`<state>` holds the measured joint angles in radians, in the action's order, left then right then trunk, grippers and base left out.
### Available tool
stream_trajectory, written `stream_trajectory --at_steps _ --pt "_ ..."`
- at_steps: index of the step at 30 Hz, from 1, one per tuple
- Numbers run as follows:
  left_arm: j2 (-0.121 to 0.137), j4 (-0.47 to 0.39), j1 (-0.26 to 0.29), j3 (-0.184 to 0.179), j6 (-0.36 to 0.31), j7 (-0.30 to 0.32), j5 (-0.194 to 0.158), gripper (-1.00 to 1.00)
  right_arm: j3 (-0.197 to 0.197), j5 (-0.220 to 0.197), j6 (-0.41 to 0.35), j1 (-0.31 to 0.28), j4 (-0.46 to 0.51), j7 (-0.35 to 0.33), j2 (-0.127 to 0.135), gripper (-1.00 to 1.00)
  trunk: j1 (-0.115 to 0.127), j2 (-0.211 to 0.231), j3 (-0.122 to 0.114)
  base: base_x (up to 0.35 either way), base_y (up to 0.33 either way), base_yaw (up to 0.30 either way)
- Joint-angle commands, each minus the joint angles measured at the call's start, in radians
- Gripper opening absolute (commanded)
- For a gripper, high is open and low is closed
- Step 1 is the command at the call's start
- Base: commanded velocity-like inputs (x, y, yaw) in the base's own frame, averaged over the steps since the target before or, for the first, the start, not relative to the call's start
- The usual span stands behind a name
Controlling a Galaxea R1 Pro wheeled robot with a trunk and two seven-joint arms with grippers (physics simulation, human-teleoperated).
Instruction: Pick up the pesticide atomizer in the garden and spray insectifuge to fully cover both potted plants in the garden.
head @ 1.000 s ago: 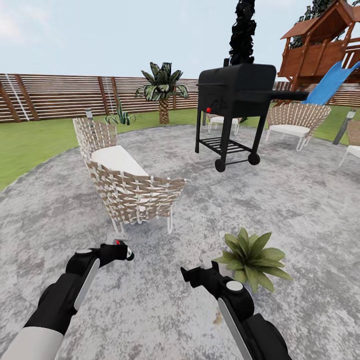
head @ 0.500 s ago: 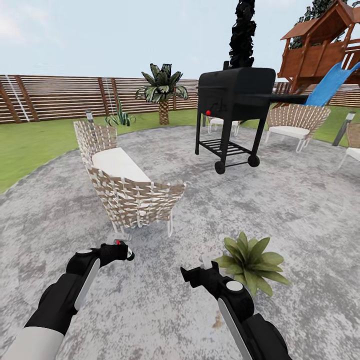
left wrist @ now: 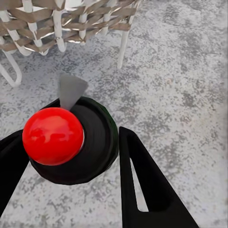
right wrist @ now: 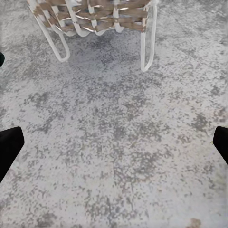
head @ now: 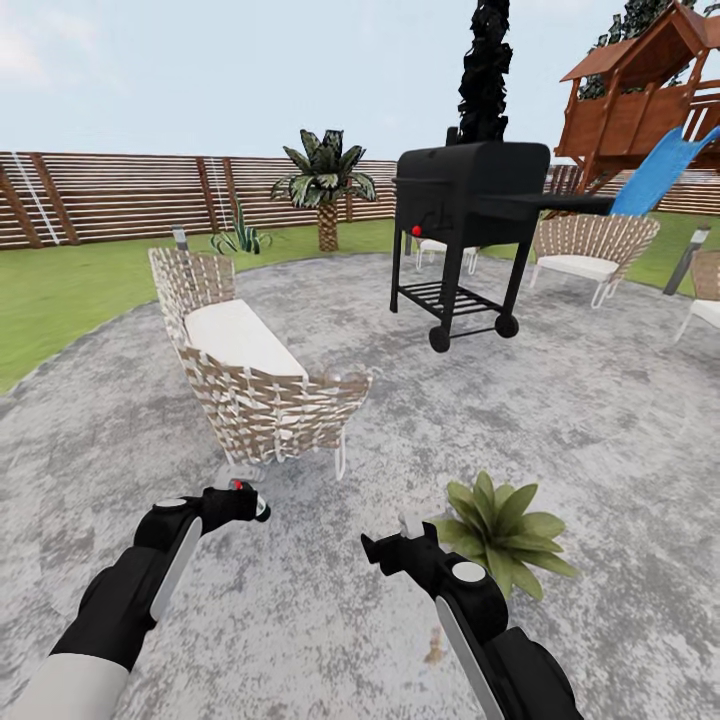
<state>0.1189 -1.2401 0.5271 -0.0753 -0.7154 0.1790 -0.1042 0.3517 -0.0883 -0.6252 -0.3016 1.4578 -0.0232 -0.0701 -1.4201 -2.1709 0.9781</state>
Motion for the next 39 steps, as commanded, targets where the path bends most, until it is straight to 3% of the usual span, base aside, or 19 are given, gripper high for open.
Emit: stream_trajectory --at_steps 1,17,39 --pt "0.001 -0.001 0.001 -0.004 -0.006 -0.004 -0.01 -1.0 0.0 -0.008 -0.005 -0.001 0.001 0.002 0.0 1.0 0.004 0.007 -0.002 0.0 0.0 0.0" --pt "0.001 -0.001 0.001 -0.017 -0.006 -0.004 -0.011 -1.0 -0.002 -0.008 -0.007 -0.001 0.004 0.002 0.002 1.0 0.065 0.119 -0.052 0.0 0.0 -0.14" --pt "0.001 0.001 0.001 -0.017 -0.006 -0.004 -0.011 -1.0 -0.002 -0.008 -0.005 -0.001 0.003 0.002 0.004 1.0 0.15 0.273 -0.121 0.0 0.0 -0.009"
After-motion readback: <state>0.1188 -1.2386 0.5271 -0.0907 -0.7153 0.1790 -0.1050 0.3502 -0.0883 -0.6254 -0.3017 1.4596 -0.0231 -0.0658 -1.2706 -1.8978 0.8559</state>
